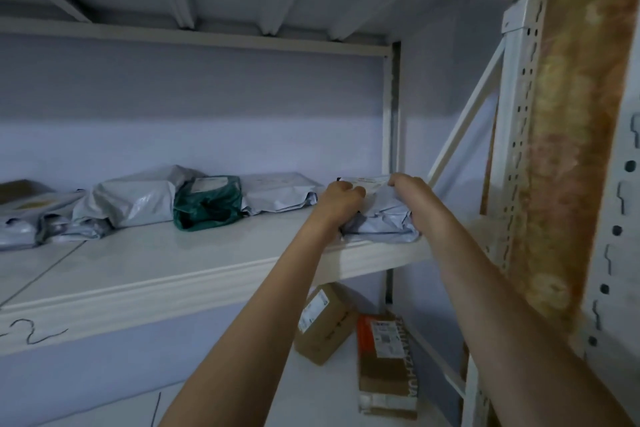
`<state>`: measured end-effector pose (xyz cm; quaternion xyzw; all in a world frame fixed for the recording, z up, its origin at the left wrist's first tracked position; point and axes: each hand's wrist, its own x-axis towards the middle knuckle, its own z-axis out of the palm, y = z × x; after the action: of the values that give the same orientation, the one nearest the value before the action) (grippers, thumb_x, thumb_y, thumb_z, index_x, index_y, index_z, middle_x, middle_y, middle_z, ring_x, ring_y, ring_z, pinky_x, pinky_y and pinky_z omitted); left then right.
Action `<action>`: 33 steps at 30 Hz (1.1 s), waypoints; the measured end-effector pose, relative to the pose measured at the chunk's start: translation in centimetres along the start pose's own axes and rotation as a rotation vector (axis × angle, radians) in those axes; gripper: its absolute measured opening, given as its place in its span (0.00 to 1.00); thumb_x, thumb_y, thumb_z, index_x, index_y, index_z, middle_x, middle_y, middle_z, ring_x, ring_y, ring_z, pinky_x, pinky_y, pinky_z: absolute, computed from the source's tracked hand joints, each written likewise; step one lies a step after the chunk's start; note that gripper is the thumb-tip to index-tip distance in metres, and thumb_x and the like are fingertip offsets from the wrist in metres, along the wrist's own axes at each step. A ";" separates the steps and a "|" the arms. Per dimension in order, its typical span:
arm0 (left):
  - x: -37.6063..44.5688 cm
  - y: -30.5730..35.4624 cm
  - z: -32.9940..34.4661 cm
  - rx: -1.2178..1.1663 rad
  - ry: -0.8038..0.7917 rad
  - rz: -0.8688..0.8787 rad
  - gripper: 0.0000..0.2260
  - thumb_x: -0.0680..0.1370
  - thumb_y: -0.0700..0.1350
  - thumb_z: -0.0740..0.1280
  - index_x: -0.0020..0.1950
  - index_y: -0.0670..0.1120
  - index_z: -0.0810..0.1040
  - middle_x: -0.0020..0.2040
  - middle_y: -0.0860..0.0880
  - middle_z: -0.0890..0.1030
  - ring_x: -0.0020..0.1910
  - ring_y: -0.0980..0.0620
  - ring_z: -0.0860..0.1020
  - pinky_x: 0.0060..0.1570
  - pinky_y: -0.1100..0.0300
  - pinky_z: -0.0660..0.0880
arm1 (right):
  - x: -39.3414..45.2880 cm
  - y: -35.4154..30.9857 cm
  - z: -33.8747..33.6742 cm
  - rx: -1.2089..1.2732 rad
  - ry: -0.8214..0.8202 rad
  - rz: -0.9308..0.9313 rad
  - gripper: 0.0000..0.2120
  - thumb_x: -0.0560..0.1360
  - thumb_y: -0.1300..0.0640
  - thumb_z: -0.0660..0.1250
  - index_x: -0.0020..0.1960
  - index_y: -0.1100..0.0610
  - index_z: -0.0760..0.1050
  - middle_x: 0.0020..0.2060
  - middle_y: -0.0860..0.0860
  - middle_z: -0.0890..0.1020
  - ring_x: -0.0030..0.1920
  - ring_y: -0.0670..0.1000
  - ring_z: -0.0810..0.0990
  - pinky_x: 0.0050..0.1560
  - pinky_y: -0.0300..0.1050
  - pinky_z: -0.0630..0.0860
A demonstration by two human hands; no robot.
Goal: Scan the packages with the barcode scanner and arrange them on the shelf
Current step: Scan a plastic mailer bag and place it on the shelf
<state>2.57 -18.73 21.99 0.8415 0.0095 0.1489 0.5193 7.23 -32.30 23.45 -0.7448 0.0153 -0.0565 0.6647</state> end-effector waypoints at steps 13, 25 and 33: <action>4.0 0.9 0.9 0.466 0.075 0.086 0.23 0.76 0.50 0.71 0.68 0.43 0.76 0.64 0.44 0.79 0.47 0.50 0.81 0.41 0.64 0.75 | 7.6 -2.0 -1.1 -0.783 -0.340 -0.241 0.14 0.79 0.53 0.65 0.58 0.62 0.69 0.47 0.57 0.76 0.44 0.57 0.77 0.40 0.44 0.72; 6.9 1.2 -0.6 0.722 -0.026 0.008 0.10 0.79 0.40 0.58 0.47 0.39 0.79 0.46 0.40 0.80 0.44 0.45 0.76 0.41 0.59 0.70 | 11.0 -1.2 2.9 -0.651 -0.423 -0.281 0.11 0.82 0.52 0.62 0.50 0.61 0.71 0.44 0.56 0.73 0.41 0.55 0.74 0.35 0.43 0.67; 8.7 -0.1 -2.8 0.724 0.017 0.144 0.12 0.77 0.42 0.67 0.58 0.46 0.84 0.57 0.47 0.83 0.56 0.48 0.79 0.50 0.63 0.71 | 12.8 -1.8 5.1 -0.768 -0.370 -0.314 0.07 0.80 0.61 0.56 0.45 0.62 0.68 0.39 0.55 0.72 0.34 0.52 0.70 0.31 0.43 0.65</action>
<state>10.17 -14.76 25.15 0.9680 0.0066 0.1789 0.1759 20.36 -28.31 25.44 -0.9282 -0.1970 -0.0128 0.3154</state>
